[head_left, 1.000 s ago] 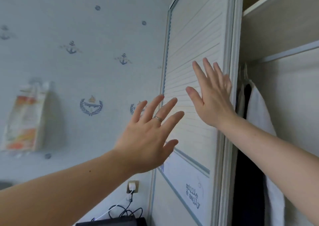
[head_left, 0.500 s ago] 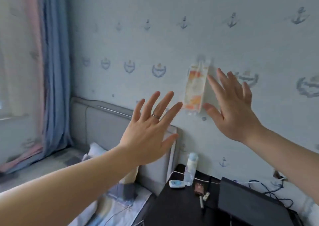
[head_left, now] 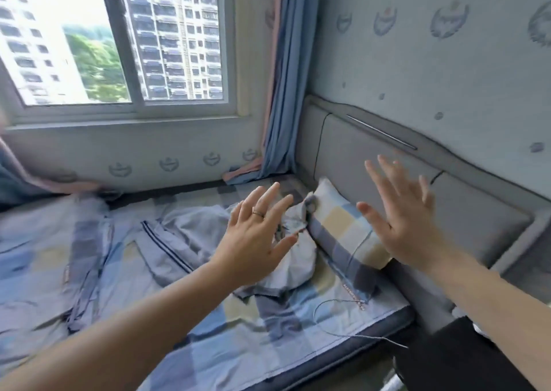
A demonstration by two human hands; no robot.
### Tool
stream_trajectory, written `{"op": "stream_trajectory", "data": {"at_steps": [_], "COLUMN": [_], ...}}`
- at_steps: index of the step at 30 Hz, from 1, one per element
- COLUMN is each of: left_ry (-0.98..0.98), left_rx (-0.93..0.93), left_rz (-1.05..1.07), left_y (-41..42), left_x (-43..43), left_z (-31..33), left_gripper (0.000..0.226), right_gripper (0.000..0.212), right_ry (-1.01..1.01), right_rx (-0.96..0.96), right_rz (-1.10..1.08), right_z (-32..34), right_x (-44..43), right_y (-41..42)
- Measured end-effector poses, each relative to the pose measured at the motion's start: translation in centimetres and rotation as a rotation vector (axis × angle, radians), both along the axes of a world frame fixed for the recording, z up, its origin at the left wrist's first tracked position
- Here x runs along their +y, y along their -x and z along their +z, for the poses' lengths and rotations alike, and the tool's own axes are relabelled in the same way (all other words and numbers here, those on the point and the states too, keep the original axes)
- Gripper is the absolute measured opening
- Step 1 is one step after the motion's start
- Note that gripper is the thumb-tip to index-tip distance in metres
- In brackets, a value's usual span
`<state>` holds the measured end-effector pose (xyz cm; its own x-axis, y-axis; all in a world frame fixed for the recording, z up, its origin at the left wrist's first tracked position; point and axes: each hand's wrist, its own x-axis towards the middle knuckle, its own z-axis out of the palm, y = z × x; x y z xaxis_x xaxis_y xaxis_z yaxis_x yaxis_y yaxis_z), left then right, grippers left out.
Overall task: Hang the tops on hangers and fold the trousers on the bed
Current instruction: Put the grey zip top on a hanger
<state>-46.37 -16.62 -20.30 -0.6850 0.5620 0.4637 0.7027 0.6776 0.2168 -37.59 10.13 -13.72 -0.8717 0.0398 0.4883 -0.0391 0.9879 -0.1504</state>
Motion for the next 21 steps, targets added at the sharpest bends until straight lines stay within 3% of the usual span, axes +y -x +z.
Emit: {"op": "stream_trajectory", "data": {"at_steps": [5,9,12,21], "left_ry": [0.058,0.098,0.152,0.176], "left_rx": [-0.269,-0.428,-0.561,-0.824], "left_rz": [0.224,0.364,0.454,0.640], "left_y": [2.6,4.2,4.8,6.4], "left_x": [-2.8,-4.9,-6.7,-11.8], "left_z": [-7.7,-11.7,-14.3,-23.2], "left_gripper": [0.071,0.080,0.075,0.070], "right_gripper": [0.071,0.075,0.080,0.081], "right_ry": [0.111,0.103,0.103,0.116], "right_rx": [-0.171,-0.372,-0.487,-0.779], "right_rz": [0.097,0.163,0.201,0.258], "right_z": [-8.4,-14.6,-18.1,-27.4], "right_x": [-0.9,-1.7,-3.2,-10.5], "right_y": [7.1,11.8,14.4,19.6]}}
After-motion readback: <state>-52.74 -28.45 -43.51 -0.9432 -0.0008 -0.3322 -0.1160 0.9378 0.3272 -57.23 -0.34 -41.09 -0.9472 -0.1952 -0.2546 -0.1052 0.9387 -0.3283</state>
